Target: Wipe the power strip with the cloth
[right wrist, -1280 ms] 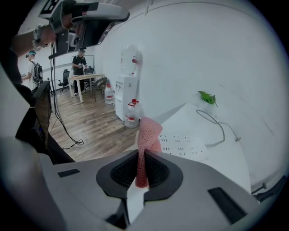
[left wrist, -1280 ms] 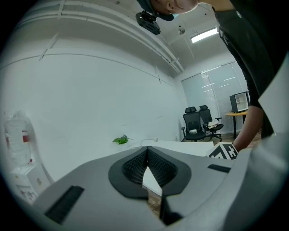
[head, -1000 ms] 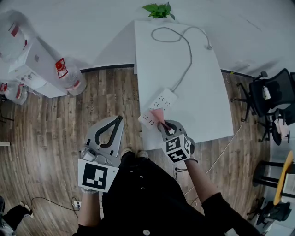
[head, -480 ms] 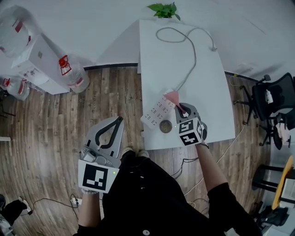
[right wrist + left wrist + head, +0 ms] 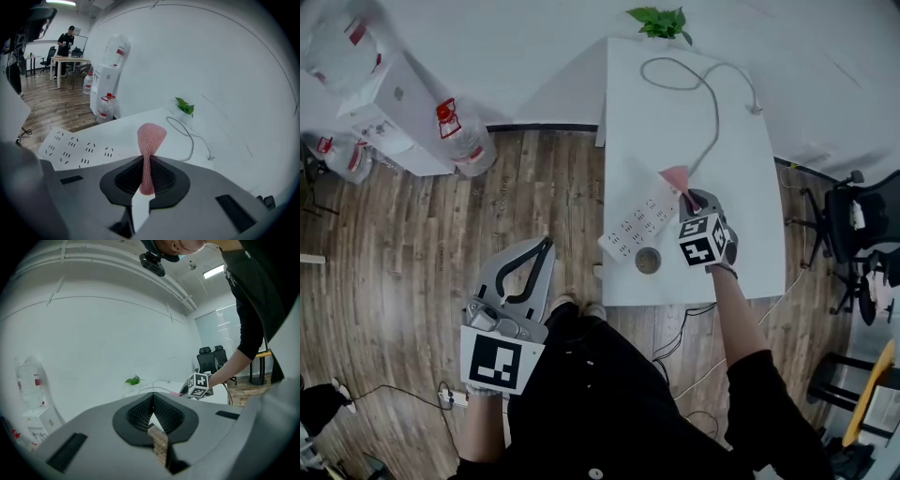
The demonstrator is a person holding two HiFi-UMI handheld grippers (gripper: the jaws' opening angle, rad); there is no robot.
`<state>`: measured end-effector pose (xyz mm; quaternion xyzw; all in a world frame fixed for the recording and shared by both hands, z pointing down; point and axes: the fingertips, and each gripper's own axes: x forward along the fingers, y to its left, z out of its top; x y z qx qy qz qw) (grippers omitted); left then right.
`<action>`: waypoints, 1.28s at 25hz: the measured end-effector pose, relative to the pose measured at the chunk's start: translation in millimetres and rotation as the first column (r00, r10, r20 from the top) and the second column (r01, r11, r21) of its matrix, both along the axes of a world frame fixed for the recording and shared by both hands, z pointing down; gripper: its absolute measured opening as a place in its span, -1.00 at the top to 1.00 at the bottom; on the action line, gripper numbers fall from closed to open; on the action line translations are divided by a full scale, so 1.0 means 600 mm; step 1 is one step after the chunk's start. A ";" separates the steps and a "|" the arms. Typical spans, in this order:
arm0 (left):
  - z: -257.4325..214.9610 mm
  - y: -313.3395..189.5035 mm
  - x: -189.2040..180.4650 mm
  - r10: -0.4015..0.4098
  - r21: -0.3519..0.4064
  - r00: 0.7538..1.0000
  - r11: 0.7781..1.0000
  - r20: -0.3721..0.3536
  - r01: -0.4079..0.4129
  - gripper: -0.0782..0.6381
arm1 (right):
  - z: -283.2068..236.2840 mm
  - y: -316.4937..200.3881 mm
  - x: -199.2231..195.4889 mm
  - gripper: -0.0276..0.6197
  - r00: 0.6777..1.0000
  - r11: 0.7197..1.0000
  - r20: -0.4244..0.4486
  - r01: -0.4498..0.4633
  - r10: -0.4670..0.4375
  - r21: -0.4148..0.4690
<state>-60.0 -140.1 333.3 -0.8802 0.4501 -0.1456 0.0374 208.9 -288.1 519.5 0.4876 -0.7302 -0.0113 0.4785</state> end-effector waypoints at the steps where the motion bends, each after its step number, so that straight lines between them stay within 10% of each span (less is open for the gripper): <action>1: 0.001 0.001 -0.002 -0.004 0.001 1.000 1.000 0.000 0.004 0.74 | 0.006 -0.006 0.003 0.76 1.000 1.000 -0.010 -0.001 0.001 -0.006; 32: 0.009 0.023 -0.044 -0.037 -0.012 0.999 0.999 -0.002 0.036 0.74 | 0.097 0.046 -0.087 0.76 0.996 0.981 0.024 0.084 -0.081 -0.174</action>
